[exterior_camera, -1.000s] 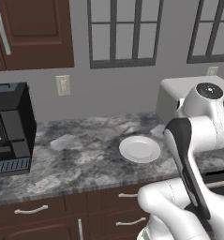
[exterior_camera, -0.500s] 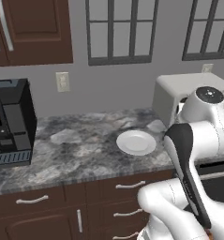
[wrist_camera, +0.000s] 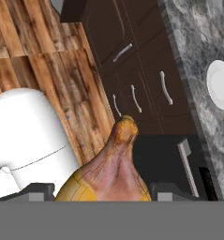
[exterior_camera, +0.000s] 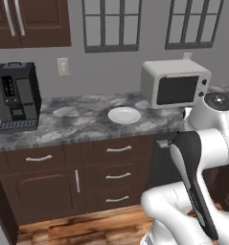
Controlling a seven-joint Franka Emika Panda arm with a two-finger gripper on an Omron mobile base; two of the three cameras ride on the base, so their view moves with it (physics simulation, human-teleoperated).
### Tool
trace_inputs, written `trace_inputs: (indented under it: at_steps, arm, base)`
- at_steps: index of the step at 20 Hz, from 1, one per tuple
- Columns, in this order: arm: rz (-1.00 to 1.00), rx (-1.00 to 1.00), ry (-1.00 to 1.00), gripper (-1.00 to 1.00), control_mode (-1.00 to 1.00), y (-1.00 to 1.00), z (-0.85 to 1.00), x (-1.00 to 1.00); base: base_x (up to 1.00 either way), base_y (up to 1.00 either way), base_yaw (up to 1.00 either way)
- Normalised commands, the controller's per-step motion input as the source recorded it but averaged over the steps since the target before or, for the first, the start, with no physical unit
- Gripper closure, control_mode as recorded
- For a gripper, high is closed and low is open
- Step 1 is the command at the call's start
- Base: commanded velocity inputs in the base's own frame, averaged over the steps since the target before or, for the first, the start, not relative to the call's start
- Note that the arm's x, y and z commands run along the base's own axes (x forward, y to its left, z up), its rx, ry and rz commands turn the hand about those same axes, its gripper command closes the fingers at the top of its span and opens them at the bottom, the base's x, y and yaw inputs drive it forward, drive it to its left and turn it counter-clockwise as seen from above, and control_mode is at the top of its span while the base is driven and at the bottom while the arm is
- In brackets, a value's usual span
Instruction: Place the chicken drumstick on the counter behind the older chicken drumstick on the same shelf of the fridge to maintain FIFO order. Close the fridge door when finished.
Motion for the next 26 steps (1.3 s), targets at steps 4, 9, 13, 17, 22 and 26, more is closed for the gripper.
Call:
trace_inputs:
  at_steps: [4, 9, 13, 17, 22, 26]
  arm:
    - [0.0, 0.0, 0.0, 1.0, 1.0, 0.0, 0.0, 0.0]
    - [0.0, 0.0, 0.0, 1.0, 1.0, 0.0, 0.0, 0.0]
    - [0.0, 0.0, 0.0, 1.0, 1.0, 0.0, 0.0, 0.0]
    - [0.0, 0.0, 0.0, 1.0, 1.0, 0.0, 0.0, 0.0]
    - [0.0, 0.0, 0.0, 1.0, 1.0, 0.0, 0.0, 0.0]
    - [0.0, 0.0, 0.0, 1.0, 1.0, 0.0, 0.0, 0.0]
  base:
    - [-1.0, 0.26, 0.0]
    - [-1.0, 0.56, 0.04]
    - [-0.83, 0.95, 0.25]
    - [-0.71, 1.0, 0.45]
    - [-0.63, 0.97, 0.55]
    - [-0.62, 0.92, 0.55]
